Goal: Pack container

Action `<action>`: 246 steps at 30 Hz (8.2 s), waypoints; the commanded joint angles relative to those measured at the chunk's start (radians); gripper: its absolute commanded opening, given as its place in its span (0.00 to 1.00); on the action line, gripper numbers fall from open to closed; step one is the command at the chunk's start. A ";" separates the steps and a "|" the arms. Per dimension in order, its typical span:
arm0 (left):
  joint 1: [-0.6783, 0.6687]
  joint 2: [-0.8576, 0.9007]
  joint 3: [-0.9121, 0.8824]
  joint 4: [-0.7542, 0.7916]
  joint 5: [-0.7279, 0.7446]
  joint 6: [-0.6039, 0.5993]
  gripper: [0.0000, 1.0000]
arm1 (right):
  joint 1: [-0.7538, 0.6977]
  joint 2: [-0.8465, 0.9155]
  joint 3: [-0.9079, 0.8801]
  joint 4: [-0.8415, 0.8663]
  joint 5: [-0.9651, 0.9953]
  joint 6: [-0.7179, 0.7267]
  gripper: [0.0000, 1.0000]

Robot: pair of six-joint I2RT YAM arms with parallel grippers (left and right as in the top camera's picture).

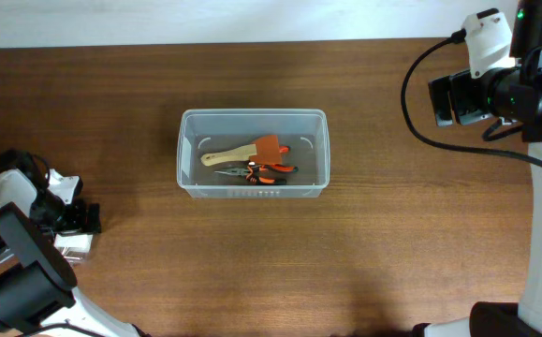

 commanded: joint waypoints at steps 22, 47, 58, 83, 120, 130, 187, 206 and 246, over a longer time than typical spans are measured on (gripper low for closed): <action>0.002 0.034 -0.047 0.000 0.087 0.000 0.43 | -0.006 0.002 -0.001 0.000 0.009 0.006 0.99; -0.048 -0.012 0.209 -0.144 0.115 -0.102 0.02 | -0.006 0.002 -0.001 0.000 0.009 0.006 0.99; -0.348 -0.089 0.690 -0.411 0.124 -0.066 0.02 | -0.006 0.002 -0.001 0.000 0.008 0.006 0.99; -0.860 0.235 0.736 -0.270 0.146 0.377 0.02 | -0.006 0.002 -0.001 -0.009 0.008 0.010 0.99; -0.824 0.091 0.736 -0.302 0.160 0.266 0.99 | -0.006 0.002 -0.001 -0.010 -0.034 0.009 0.99; -0.664 -0.176 0.736 -0.251 0.130 0.010 0.99 | 0.064 0.092 -0.001 0.018 -0.035 0.005 0.99; -0.679 -1.500 -0.506 0.200 0.111 -0.203 0.99 | 0.095 -1.337 -1.224 0.173 -0.037 0.132 0.99; -0.679 -1.500 -0.506 0.200 0.111 -0.203 0.99 | 0.092 -1.358 -1.224 0.172 -0.025 0.132 0.98; -0.679 -1.500 -0.506 0.200 0.111 -0.203 0.99 | 0.073 -1.605 -2.072 1.268 -0.010 0.143 0.98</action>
